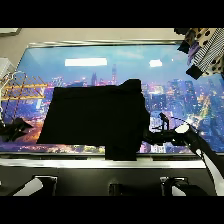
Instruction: Fold the clothes and pants, and hang the long-sleeved shirts on hangers.
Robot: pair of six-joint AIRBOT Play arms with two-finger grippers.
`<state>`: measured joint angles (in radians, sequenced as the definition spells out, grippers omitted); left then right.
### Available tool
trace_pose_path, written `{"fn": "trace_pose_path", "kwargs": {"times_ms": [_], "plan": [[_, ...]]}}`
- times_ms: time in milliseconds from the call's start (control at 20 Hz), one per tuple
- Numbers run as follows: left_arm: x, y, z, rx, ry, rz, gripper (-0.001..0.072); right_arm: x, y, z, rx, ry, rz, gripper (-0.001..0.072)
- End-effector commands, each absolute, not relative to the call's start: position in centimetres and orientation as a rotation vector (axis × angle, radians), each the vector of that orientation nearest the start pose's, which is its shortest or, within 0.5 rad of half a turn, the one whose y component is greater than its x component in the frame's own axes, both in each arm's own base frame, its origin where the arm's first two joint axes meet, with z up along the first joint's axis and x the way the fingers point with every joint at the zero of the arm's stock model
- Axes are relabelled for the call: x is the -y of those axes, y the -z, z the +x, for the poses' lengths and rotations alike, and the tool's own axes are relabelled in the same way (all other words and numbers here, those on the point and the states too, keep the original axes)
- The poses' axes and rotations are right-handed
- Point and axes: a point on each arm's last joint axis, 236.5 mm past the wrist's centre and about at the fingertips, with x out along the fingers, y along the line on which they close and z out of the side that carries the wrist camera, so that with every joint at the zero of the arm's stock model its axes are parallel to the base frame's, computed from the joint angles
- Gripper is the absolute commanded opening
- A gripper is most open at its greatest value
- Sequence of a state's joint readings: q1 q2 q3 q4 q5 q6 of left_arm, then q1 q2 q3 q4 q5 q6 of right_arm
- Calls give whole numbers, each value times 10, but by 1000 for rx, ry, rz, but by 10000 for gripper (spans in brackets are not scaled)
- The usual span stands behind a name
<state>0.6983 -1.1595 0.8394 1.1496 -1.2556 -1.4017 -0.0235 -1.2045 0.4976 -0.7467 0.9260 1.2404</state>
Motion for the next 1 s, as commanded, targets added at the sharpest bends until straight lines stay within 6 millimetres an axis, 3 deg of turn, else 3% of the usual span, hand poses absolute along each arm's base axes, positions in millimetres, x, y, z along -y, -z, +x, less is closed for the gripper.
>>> {"fn": "trace_pose_path", "kwargs": {"times_ms": [0, 100, 450, 750, 850, 950], "plan": [[-95, 69, 231, -1383, -218, -875, 497, -139, 105, 249, -1471, -345, 684, 30], [-89, 82, 221, -1405, -221, -892, 497, -141, 104, 245, -1488, -360, 686, 30], [-96, 107, 225, -1385, -267, -904, 496, -146, 100, 244, -1484, -391, 697, 30], [-90, 116, 248, -1323, -213, -985, 491, -151, 93, 248, -1461, -416, 715, 30], [-85, 120, 248, -1341, -195, -979, 383, -151, 87, 250, -1438, -423, 708, 30], [-77, 124, 249, -1366, -174, -970, 362, -151, 79, 253, -1405, -432, 698, 29]]}}
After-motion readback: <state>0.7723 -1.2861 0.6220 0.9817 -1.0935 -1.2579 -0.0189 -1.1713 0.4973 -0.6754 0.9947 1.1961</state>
